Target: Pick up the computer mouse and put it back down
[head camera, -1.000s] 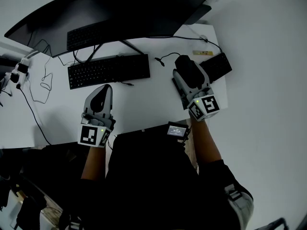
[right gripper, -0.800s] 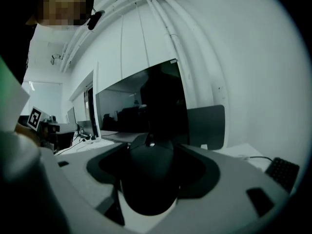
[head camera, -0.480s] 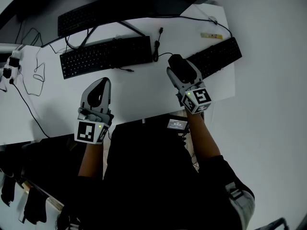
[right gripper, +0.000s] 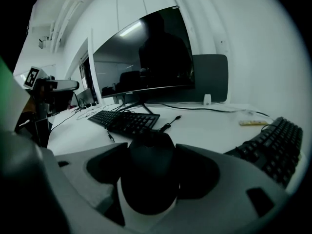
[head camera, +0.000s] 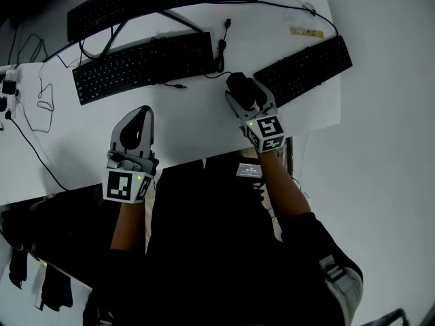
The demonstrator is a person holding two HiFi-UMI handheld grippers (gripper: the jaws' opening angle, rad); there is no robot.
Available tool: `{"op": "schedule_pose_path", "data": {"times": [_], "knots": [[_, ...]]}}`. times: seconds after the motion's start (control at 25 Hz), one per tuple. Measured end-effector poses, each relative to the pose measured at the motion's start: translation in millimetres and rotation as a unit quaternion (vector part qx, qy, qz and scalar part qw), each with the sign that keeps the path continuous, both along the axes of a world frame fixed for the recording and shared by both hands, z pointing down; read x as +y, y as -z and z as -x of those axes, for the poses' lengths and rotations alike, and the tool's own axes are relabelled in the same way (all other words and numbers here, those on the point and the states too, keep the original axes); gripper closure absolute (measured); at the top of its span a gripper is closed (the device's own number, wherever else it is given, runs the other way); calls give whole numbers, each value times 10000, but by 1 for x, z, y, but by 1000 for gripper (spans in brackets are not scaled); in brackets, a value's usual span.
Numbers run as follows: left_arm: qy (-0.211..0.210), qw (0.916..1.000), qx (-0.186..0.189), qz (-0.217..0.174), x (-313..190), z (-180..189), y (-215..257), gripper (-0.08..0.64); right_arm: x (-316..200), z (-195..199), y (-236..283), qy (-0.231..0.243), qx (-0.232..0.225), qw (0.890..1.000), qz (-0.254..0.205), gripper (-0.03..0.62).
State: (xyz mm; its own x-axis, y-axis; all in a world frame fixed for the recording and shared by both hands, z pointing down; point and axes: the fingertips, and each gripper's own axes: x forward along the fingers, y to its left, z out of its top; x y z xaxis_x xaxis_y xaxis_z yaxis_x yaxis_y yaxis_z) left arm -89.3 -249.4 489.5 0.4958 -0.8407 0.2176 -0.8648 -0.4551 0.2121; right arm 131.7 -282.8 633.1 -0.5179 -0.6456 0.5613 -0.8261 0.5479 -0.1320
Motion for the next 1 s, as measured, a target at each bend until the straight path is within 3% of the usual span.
{"op": "schedule_pose_path", "data": {"times": [0.6, 1.0], "knots": [[-12, 9999, 13, 105, 11, 1, -13, 566, 17, 13, -39, 302, 794, 9959, 309, 282], [25, 9998, 65, 159, 24, 2, -19, 566, 20, 15, -47, 343, 1006, 9938, 328, 282]]}}
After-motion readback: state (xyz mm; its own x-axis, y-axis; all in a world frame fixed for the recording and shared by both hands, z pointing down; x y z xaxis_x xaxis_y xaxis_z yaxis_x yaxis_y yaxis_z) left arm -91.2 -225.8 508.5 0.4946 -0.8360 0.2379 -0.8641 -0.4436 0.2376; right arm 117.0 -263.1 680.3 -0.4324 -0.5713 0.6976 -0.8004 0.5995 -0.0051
